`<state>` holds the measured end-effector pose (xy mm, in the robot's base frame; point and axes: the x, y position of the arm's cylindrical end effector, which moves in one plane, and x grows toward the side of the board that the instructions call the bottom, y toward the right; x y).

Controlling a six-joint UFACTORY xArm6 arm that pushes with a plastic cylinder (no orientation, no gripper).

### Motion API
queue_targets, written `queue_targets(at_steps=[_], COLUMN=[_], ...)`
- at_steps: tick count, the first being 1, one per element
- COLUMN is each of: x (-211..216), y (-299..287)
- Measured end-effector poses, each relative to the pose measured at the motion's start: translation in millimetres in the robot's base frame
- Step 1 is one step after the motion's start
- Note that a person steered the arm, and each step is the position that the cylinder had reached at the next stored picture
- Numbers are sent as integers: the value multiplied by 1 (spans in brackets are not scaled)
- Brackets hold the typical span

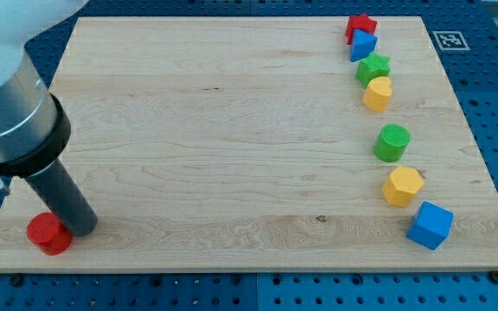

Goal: Nudge the red star down a bit

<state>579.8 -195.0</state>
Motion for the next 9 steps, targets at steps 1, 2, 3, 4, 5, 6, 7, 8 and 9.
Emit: queue_targets(at_steps=[1,2,3,4,5,6,7,8,9], x=[0,-23,-104,-185,-255,-321,-384,-386,-386], y=[0,2,6,14,22,40,94,133,223])
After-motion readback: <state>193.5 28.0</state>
